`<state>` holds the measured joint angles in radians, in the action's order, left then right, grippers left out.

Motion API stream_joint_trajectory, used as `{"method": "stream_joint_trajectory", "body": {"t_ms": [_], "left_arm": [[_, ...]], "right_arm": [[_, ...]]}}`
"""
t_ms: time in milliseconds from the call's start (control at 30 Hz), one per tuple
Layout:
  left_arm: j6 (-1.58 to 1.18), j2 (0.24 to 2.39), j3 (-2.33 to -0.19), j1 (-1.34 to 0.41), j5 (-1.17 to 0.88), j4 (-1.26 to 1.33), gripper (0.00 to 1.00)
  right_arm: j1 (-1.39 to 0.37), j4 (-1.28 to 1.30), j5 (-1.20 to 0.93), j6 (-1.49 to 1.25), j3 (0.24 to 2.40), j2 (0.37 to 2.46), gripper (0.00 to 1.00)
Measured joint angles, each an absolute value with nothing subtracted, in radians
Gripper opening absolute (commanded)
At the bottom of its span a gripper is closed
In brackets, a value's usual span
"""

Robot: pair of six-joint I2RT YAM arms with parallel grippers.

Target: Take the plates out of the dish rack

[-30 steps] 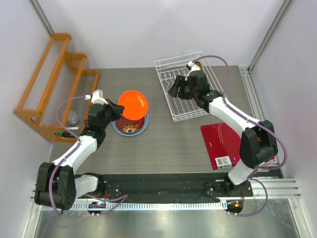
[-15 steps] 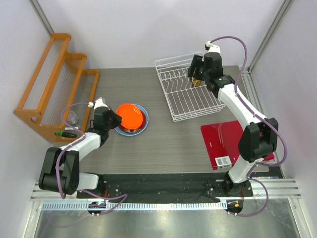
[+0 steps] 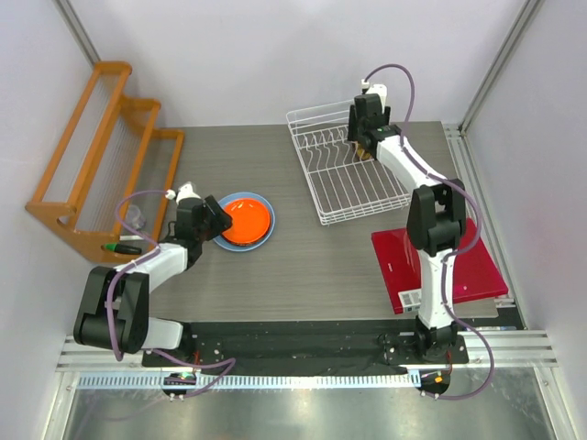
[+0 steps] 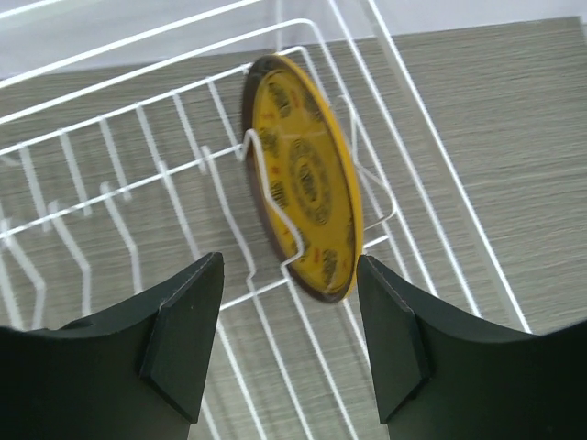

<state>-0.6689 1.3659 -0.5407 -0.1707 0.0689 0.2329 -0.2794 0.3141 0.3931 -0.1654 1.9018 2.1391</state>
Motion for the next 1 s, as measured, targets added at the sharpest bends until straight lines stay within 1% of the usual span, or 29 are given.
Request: {"method": "stream_joint_trajectory", "body": {"t_ms": [200, 467, 500, 567, 667, 733, 767, 800, 900, 1000], "left_arm": [[-0.656, 1.366, -0.568, -0.171, 0.066, 0.210, 0.85], [-0.641, 1.325, -0.578, -0.171, 0.059, 0.181, 0.91], [-0.641, 1.317, -0.581, -0.171, 0.058, 0.175, 0.93], [-0.637, 1.299, -0.588, -0.171, 0.051, 0.167, 0.93], [-0.624, 1.271, -0.595, -0.171, 0.043, 0.158, 0.95], [-0.619, 1.253, -0.601, -0.171, 0.040, 0.153, 0.95], [-0.617, 1.246, -0.603, -0.171, 0.040, 0.152, 0.95], [-0.616, 1.240, -0.604, -0.171, 0.039, 0.152, 0.96], [-0.615, 1.232, -0.606, -0.171, 0.033, 0.151, 0.96], [-0.615, 1.231, -0.606, -0.171, 0.030, 0.147, 0.96]], "right_arm": [[-0.273, 0.337, 0.487, -0.095, 1.991, 2.205, 0.66], [-0.257, 0.337, 0.516, -0.054, 2.063, 2.256, 0.65], [-0.254, 0.338, 0.515, -0.054, 2.069, 2.267, 0.63], [-0.250, 0.338, 0.514, -0.053, 2.080, 2.290, 0.61], [-0.242, 0.339, 0.509, -0.050, 2.089, 2.324, 0.49], [-0.239, 0.345, 0.504, -0.047, 2.090, 2.338, 0.35], [-0.238, 0.347, 0.502, -0.044, 2.090, 2.344, 0.26], [-0.237, 0.349, 0.499, -0.043, 2.091, 2.350, 0.22], [-0.234, 0.359, 0.479, -0.041, 2.103, 2.356, 0.01], [-0.239, 0.362, 0.476, -0.020, 2.121, 2.355, 0.01]]}}
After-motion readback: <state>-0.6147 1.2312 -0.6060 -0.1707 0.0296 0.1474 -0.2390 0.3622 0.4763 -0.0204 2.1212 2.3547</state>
